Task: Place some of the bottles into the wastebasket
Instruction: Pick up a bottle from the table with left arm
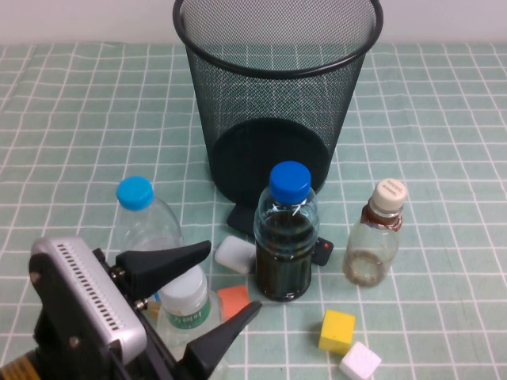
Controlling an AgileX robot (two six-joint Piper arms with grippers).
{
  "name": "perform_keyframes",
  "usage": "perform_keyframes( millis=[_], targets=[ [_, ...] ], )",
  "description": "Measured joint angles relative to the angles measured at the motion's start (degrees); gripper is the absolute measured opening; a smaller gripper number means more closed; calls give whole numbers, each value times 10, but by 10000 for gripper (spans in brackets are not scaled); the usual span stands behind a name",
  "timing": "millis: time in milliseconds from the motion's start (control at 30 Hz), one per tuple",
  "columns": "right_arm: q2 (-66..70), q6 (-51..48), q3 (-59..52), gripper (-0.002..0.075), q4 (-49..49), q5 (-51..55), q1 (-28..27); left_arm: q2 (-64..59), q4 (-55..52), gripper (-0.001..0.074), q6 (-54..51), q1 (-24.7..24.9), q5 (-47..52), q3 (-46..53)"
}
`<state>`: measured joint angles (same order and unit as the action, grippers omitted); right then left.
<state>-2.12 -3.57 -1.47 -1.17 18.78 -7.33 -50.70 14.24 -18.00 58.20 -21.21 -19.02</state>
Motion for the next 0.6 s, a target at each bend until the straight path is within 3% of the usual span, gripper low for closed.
perform_keyframes(
  millis=[267, 433, 600],
  targets=[
    [0, 0, 0, -7, 0, 0, 0, -2, 19, 500, -18, 0, -48, 0],
    [0, 0, 0, -7, 0, 0, 0, -2, 140, 501, -37, 0, -97, 0],
    [0, 0, 0, -7, 0, 0, 0, -2, 180, 501, -67, 0, -88, 0]
  ],
)
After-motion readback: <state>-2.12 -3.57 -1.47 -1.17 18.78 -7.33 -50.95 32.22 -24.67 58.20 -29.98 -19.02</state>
